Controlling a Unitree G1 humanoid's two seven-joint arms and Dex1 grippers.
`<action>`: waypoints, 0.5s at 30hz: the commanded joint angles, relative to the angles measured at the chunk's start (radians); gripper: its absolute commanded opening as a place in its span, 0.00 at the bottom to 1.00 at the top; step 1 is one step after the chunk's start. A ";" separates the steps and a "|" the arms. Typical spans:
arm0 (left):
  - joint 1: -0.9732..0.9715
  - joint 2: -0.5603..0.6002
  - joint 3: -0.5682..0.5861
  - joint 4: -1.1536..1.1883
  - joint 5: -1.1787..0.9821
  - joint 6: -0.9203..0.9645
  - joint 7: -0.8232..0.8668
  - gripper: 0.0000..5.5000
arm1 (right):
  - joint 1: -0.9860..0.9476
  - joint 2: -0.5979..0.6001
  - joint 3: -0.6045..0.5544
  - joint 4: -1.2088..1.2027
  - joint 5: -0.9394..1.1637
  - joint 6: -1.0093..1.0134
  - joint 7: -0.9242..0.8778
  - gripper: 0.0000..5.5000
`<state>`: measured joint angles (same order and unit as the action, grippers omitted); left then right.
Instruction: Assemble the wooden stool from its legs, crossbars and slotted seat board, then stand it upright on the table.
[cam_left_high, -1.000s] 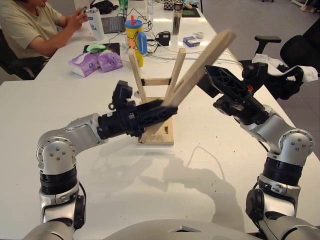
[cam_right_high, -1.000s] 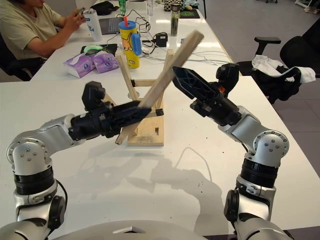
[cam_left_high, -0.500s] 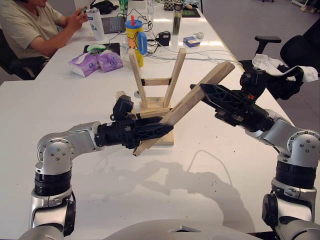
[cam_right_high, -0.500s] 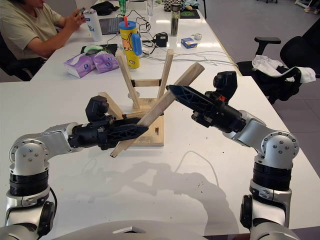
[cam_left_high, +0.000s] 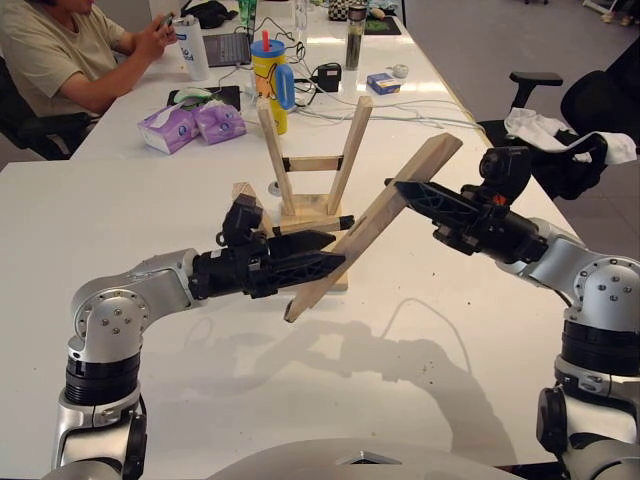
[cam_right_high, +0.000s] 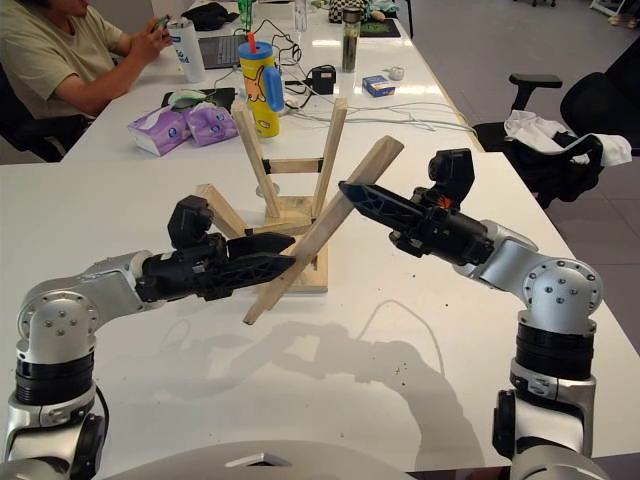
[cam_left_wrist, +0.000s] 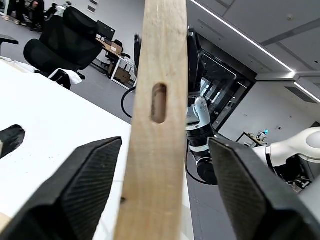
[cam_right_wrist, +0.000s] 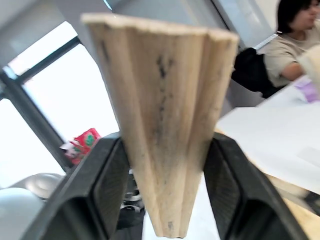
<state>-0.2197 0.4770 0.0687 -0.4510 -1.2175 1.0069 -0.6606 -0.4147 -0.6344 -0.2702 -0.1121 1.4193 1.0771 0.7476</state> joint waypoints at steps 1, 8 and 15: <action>0.132 0.015 -0.126 -0.039 0.206 -0.097 0.009 0.71 | -0.108 -0.117 0.031 0.103 -0.197 -0.088 0.142 0.38; 0.124 -0.019 -0.423 0.128 0.757 -0.449 0.072 0.71 | -0.149 -0.076 0.100 0.284 -0.465 -0.323 0.312 0.38; 0.052 -0.045 -0.534 0.297 0.998 -0.594 0.048 0.71 | -0.174 0.027 0.156 0.409 -0.621 -0.499 0.418 0.38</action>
<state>-0.1427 0.4385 -0.4498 -0.2096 -0.2776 0.4345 -0.6109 -0.5456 -0.6409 -0.1382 0.2584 0.8468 0.6345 1.1217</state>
